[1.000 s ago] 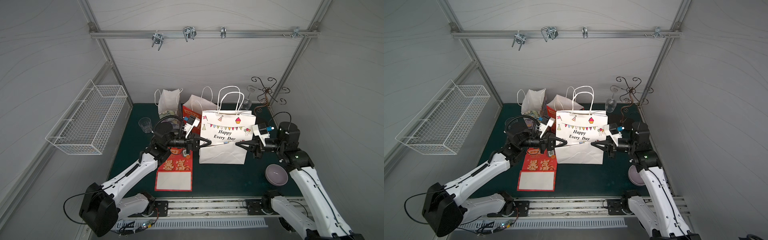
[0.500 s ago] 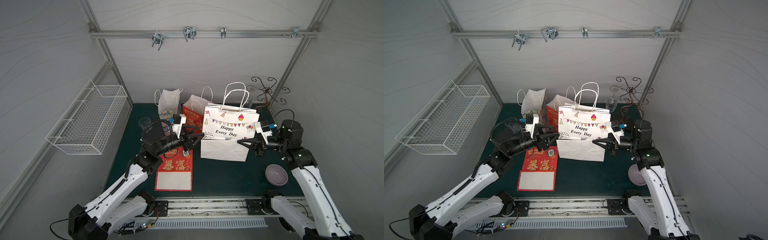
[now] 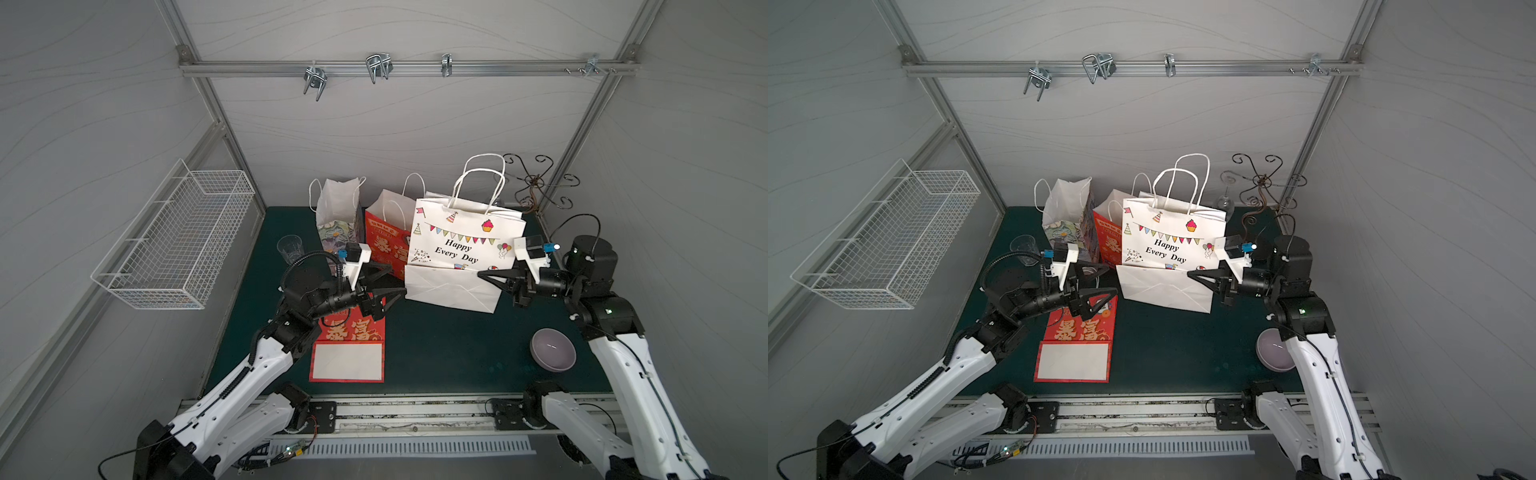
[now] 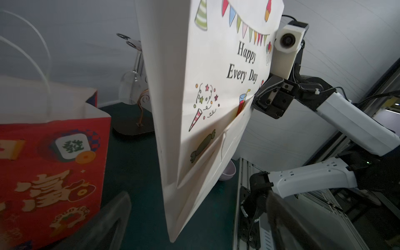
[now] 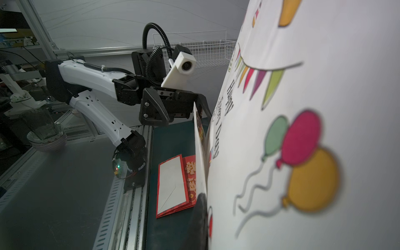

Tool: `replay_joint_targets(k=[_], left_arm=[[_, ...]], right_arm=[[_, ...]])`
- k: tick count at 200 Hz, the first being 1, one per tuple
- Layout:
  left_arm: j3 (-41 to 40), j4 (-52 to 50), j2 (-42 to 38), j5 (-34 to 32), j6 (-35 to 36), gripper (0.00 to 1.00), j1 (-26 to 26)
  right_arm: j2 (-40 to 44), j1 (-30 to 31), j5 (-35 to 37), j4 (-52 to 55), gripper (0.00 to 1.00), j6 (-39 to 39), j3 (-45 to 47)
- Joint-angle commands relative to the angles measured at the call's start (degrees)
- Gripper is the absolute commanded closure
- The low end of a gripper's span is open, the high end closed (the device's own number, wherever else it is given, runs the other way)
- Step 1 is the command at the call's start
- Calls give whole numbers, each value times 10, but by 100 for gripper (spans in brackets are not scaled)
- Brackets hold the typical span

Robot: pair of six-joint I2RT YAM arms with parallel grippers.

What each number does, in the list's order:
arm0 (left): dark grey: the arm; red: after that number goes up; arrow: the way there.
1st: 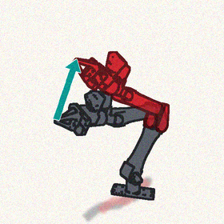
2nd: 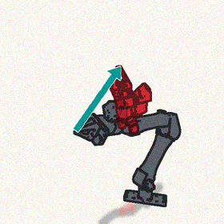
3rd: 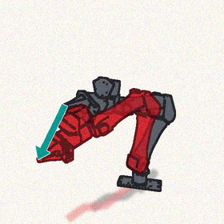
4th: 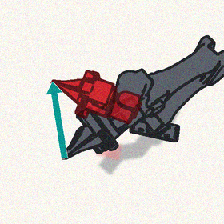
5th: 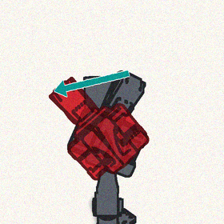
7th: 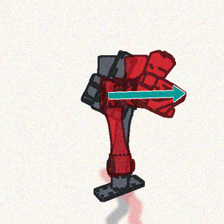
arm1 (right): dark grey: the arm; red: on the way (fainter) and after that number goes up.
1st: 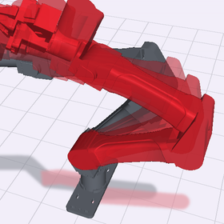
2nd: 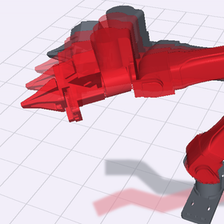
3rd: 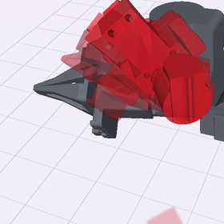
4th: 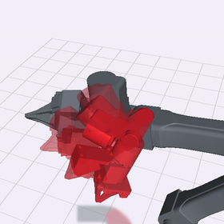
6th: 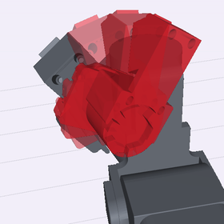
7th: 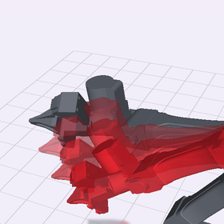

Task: Put away the paper bag
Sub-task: Press the paper bag at the center of the board.

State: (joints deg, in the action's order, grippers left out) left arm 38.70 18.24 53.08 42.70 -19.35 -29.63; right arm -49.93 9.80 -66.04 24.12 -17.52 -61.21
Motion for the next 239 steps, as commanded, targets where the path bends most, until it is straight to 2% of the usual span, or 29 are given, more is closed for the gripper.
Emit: replay_joint_targets(k=[1, 30, 66, 84, 129, 158, 175, 185, 191, 204, 209, 220, 239], left_arm=[[6, 54, 22, 83, -24, 0, -4], [16, 54, 40, 87, -20, 0, -4], [19, 167, 61, 137, -87, 1, -5], [28, 197, 69, 159, -102, 7, -8], [50, 199, 73, 164, -96, 45, -12], [55, 199, 75, 164, -92, 81, -15], [57, 197, 75, 158, -87, 99, -15], [58, 197, 74, 154, -84, 100, -15], [59, 196, 75, 152, -84, 100, -15], [59, 198, 71, 144, -83, 100, -15], [59, 199, 69, 140, -84, 100, -15], [59, 204, 66, 134, -84, 100, -15], [68, 212, 64, 129, -90, 100, -14]], right_arm=[[-9, 16, -44, 5, 100, 7, -17], [-20, 22, -86, 7, 100, 25, -22], [-42, 32, -98, 9, 100, 30, -21], [-50, 40, -91, 11, 100, 23, -19], [-60, 42, -79, 15, 100, 14, -21], [-63, 41, -76, 43, 100, -6, -30], [-60, 40, -75, 55, 100, -12, -35], [-56, 36, -76, 57, 100, -9, -36], [-50, 32, -77, 58, 91, -5, -35], [-36, 24, -72, 69, 57, -3, -35], [-29, 22, -67, 74, 48, -2, -32], [-10, 13, -60, 76, 35, 8, -17], [23, -9, -41, 74, 22, 26, 28]])
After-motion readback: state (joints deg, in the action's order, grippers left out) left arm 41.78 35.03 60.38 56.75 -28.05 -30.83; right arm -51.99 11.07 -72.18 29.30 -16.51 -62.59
